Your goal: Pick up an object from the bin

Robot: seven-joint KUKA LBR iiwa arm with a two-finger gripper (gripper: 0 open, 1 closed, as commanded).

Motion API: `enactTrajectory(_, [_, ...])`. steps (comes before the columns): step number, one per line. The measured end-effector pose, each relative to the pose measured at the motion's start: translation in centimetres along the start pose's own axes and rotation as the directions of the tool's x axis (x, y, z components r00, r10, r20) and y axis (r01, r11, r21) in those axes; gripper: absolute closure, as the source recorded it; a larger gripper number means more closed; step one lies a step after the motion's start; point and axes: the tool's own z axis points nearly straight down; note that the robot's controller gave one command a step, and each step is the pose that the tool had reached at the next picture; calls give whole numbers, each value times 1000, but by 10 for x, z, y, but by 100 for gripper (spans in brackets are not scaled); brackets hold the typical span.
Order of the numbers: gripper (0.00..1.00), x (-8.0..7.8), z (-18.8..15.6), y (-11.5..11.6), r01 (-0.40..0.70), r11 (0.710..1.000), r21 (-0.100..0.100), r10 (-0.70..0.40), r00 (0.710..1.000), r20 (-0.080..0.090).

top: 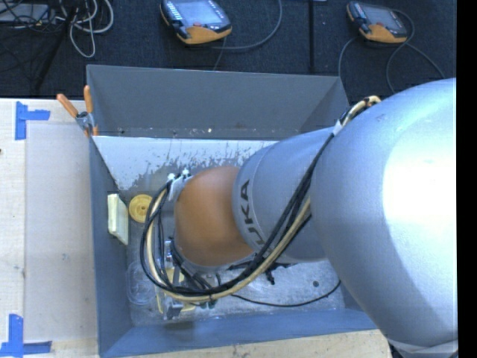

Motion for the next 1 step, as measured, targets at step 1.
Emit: enactTrajectory(1, [100,0,0,0,0,1000,0,0,1000,0])
